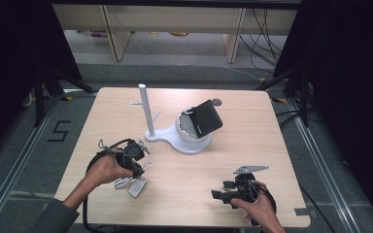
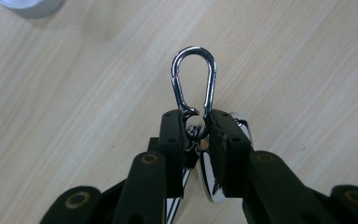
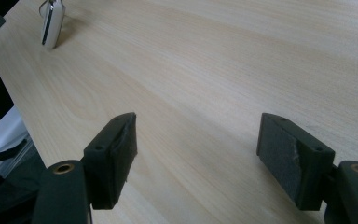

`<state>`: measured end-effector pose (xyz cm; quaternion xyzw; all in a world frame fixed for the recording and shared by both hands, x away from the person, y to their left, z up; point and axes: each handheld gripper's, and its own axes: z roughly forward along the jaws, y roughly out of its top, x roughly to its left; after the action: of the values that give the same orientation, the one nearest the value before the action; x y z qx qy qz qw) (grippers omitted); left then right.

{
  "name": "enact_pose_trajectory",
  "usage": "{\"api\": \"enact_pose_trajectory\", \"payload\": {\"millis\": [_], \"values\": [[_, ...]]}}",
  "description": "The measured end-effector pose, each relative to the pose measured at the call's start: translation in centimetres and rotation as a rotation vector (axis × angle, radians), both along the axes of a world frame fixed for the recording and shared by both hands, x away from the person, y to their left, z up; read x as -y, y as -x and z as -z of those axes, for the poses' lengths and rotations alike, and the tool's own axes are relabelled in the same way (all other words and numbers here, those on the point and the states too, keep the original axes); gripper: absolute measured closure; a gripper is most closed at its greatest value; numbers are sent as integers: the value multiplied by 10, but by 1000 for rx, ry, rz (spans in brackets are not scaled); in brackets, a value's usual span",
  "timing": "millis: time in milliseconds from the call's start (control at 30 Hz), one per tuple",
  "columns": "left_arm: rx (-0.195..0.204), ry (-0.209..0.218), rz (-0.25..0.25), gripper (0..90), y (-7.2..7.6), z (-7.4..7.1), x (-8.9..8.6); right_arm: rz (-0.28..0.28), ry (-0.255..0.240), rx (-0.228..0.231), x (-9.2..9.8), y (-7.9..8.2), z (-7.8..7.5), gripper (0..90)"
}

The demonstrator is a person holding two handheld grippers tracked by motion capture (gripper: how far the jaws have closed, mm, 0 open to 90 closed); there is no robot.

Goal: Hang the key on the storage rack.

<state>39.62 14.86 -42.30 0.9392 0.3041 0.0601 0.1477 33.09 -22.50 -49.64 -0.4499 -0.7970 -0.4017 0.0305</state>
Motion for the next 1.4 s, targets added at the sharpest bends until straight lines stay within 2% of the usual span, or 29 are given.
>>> {"api": "enact_pose_trajectory", "payload": {"millis": [33,100,200,233,267,300,333,467,500,533,700,733,767,800,900,933,1033,1167,1233,1300,1400], "values": [[16,4,-11,752,-1,-9,-4,1,5,5,0,0,0,294],[20,1,-17,752,-2,-14,-6,9,0,-11,0,1,0,294],[39,8,-29,753,-4,-27,-13,4,18,-1,2,-1,0,294],[51,6,-34,753,-5,-36,-16,10,19,4,2,-1,0,294],[51,6,-34,753,-5,-36,-16,10,19,4,2,-1,0,294],[77,5,-39,753,-7,-43,-20,14,22,9,2,-1,0,295],[77,5,-39,753,-7,-43,-20,14,22,9,2,-1,0,295],[82,19,-59,753,-12,-59,-26,6,22,-1,2,-1,0,295],[91,27,-65,753,-14,-67,-29,12,21,-6,2,-1,0,295],[91,27,-65,753,-14,-67,-29,12,21,-6,2,-1,0,295],[120,27,-84,753,-19,-87,-35,7,19,-3,2,-2,1,295],[120,27,-84,753,-19,-87,-35,13,19,-11,2,-1,0,295],[144,14,-78,753,-22,-93,-37,9,21,-4,3,-1,0,295],[141,23,-86,753,-23,-95,-39,18,13,-25,1,0,-1,295],[152,27,-97,753,-26,-101,-42,4,20,-1,3,-2,0,295],[151,33,-105,753,-29,-105,-46,16,21,-9,3,-1,0,295],[161,52,-133,753,-31,-109,-49,5,17,-2,3,-2,1,295],[161,47,-140,753,-35,-116,-53,2,21,-3,3,-2,0,294],[172,63,-163,753,-38,-119,-56,5,26,0,3,-2,1,295],[178,63,-170,753,-43,-124,-59,0,6,-9,2,-2,2,295],[187,69,-180,753,-47,-127,-60,2,18,-4,3,-3,1,294]]}}
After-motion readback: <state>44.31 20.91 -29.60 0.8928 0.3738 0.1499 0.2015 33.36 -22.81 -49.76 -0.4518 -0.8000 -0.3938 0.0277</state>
